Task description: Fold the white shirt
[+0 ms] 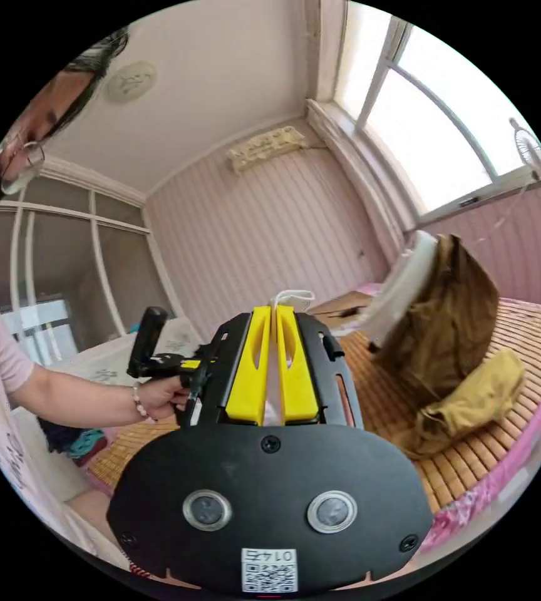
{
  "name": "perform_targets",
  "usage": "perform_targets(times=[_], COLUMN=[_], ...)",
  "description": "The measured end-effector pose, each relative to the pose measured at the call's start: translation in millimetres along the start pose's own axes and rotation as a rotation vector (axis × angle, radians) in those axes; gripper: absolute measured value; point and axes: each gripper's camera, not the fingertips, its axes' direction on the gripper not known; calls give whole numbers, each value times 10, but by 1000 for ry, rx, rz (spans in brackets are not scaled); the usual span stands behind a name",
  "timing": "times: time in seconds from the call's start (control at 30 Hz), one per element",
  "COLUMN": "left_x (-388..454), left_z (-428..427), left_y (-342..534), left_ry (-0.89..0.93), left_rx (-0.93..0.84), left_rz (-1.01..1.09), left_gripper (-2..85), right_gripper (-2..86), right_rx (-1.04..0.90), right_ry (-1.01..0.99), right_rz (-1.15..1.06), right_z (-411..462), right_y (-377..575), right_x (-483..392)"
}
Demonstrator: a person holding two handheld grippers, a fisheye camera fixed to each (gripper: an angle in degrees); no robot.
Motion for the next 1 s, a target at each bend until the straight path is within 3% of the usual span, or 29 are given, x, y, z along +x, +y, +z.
perform_targets(times=[0.07,0.17,0.27,0.37,0.53,0.7,0.87,1.0], left_x=[-351,-773,-1113,-1227,-1195,-1356,-1640,-1729], left_z=[-852,-1651,-2157,-2521,-2587,-2326,-2061,-1865], left_y=[355,1149,2201,3090,3734,3778,3553,3469], left_ry=[-87,-180,-236,-268,-211,-150,-217,-213], left_rx=[70,37,-67,-139,-188,-207,-287,-408], left_rz=[-98,-293,-522,-726,-866,-887,-804,-718], left_gripper=[7,37,49,50,50,65,76,49], right_gripper=[15,26,66,88,90,98,99,59], right_rx=[-120,-407,-789,-1046,-1152,-1159,-1168,-1235], right_ry=[-315,-520,-560,-511,-439,-314,-279,-215], right_rz=[-65,-183,-315,-439,-480,-518,-699,-715], right_z=[428,982,1397,1426,1479,1879,2369,2716], right_y=[-67,449,1501,2355,2674,2758,3053,3254], right_x=[-609,-1454,-2103,-2464,-2698,-2897,-3387,-3426])
